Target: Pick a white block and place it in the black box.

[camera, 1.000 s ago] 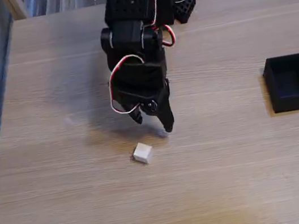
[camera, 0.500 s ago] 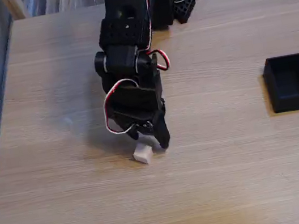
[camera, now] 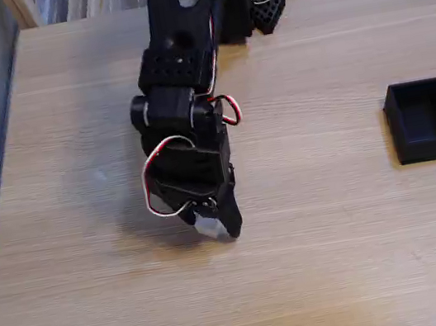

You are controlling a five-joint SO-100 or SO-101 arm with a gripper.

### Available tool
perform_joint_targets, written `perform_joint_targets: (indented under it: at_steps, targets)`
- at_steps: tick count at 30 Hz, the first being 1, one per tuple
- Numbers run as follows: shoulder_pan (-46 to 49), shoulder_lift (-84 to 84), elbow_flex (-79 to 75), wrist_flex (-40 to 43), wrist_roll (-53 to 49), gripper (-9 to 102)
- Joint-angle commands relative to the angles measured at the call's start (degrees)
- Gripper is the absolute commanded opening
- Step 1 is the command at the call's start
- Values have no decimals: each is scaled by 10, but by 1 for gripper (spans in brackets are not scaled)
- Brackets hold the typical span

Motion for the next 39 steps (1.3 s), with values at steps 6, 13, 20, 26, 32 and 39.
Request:
perform_joint_targets:
  at_steps: [6,13,20,26,32,39]
  targets:
    - [8,3,-18,27,-5,28]
    - [2,5,-22,25,4,12]
    - [3,35,-2,29,-16,0]
    - [11,200,188,16,-117,0]
    - [-13,426,422,19,-216,0]
    - [-136,642,580,48,-235,0]
